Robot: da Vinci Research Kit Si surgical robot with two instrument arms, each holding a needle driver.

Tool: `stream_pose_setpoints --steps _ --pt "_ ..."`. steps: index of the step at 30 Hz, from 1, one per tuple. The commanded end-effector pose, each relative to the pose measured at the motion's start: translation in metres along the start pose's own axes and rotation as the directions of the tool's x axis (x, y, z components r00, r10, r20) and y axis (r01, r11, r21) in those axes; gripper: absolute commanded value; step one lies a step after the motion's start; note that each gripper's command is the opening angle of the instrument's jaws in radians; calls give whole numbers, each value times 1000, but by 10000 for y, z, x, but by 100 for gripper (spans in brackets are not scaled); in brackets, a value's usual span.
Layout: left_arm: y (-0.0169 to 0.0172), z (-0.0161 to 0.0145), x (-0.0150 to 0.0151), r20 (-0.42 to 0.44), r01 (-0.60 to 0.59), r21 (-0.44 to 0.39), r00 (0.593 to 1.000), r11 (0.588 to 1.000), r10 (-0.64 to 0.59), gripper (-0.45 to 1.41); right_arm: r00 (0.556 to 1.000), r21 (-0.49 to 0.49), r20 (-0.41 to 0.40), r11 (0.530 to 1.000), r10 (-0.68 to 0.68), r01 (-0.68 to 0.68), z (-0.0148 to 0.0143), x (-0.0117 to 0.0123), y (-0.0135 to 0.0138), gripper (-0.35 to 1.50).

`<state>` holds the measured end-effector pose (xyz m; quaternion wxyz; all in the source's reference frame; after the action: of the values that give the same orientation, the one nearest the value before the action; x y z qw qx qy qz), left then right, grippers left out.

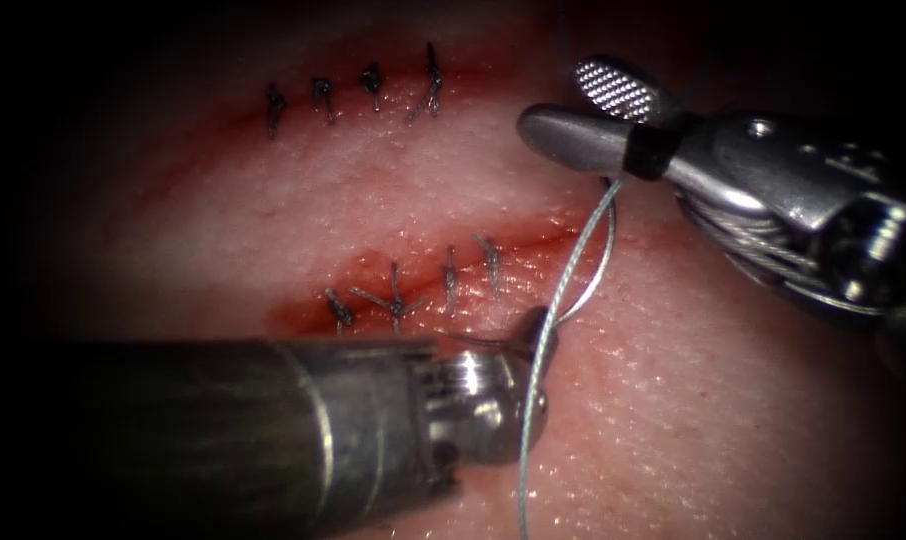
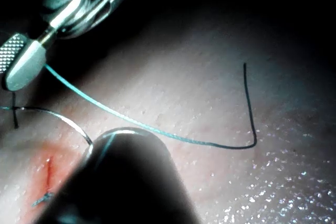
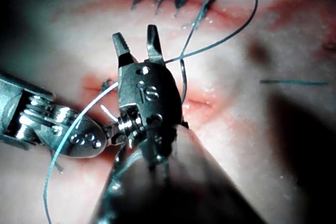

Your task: Wound Closure

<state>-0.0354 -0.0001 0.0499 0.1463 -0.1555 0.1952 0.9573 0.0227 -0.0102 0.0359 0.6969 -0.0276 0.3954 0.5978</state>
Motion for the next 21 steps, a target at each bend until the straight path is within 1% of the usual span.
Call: stream_pose_setpoints --steps 1,2,4,5,6,8,9,10,12,13,14,15,16,18,21 --pt "5 3 2 -2 2 -3 1000 1000 -2 -45 999 -11 35 1000 -13 13 9 -14 -2 12" --pt "3 2 2 -7 1 1 1000 1000 -1 -45 998 -18 66 1000 -23 24 9 -18 -1 12" --pt "-1 -1 0 -14 6 6 1000 1000 -6 -45 989 -28 138 998 -46 51 8 -27 2 2" --pt "-7 -5 -3 -23 11 8 1000 1000 -11 -37 975 -24 211 997 -70 77 5 -36 5 -1" --pt "-7 -5 -3 -23 11 8 1000 1000 -11 -37 975 -24 211 997 -70 77 5 -36 5 -1" --pt "-13 -9 -7 -32 15 9 999 1000 -15 -38 953 -19 296 997 -70 80 0 -46 9 -3" --pt "-16 -11 -9 -31 20 18 999 1000 -20 -43 939 -14 336 996 -73 83 -4 -51 13 -3" --pt "-18 -13 -11 -28 24 26 999 999 -23 -45 930 -15 359 996 -76 87 -6 -54 16 -3" --pt "-20 -15 -13 -24 31 44 999 999 -30 -45 925 -29 374 996 -65 82 -10 -56 23 0" --pt "-20 -16 -13 -24 31 44 999 999 -30 -45 925 -40 375 996 -56 76 -11 -55 25 20" --pt "-18 -16 -12 -22 31 46 999 998 -30 -45 927 -63 374 997 -24 52 -10 -55 27 84" --pt "-18 -16 -12 -22 31 46 999 998 -30 -45 927 -63 374 997 -24 52 -10 -55 27 84" --pt "-16 -16 -10 -18 20 50 1000 999 -20 -45 928 -94 372 995 8 29 -7 -55 25 116" --pt "-13 -15 -7 -14 5 57 1000 998 -5 -45 930 -101 366 995 32 6 -2 -57 22 121" --pt "-11 -16 -4 -13 -1 67 1000 998 2 -45 941 -115 332 993 74 -38 5 -58 20 119"
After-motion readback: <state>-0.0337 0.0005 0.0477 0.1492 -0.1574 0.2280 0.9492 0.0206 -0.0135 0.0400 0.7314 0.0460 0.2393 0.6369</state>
